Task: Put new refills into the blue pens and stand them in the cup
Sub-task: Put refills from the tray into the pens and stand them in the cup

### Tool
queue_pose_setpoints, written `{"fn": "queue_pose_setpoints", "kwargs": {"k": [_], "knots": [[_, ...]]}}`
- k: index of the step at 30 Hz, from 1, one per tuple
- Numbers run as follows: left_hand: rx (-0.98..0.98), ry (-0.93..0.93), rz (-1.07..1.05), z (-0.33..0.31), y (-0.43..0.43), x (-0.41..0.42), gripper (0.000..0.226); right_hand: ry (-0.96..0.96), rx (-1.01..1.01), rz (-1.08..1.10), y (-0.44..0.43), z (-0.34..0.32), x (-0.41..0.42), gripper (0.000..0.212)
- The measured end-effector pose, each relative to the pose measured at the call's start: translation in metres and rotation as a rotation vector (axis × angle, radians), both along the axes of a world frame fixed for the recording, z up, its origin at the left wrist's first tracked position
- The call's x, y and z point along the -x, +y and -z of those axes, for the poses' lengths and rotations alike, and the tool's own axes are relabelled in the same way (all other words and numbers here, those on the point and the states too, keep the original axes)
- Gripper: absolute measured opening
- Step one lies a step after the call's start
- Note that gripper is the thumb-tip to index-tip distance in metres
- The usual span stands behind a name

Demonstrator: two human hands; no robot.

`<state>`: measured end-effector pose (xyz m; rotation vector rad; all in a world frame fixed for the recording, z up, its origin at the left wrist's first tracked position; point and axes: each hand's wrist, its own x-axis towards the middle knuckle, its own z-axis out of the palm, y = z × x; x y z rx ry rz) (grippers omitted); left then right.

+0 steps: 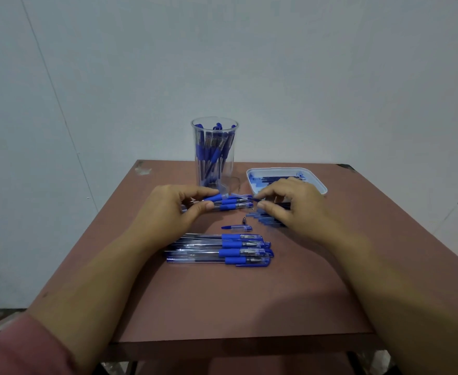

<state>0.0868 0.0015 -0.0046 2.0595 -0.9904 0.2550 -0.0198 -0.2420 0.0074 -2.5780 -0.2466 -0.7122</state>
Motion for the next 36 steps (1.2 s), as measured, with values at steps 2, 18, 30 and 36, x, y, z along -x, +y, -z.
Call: {"fn": "queue_pose_setpoints", "kwargs": {"k": [2,18,30,36], "knots": [[0.007,0.008,-0.002,-0.001,0.000,0.000,0.028,0.012,0.004,0.005,0.001,0.002,-0.001,0.014],[-0.022,0.012,-0.003,0.001,0.000,-0.002,0.028,0.027,-0.014,0.018,0.004,0.001,0.002,0.012],[-0.117,0.004,0.044,0.000,0.002,-0.001,0.026,0.034,-0.006,0.020,0.006,0.002,0.002,0.012],[-0.113,-0.007,0.071,0.001,0.000,0.002,0.026,-0.013,0.171,-0.035,0.021,-0.001,0.001,0.028]]}}
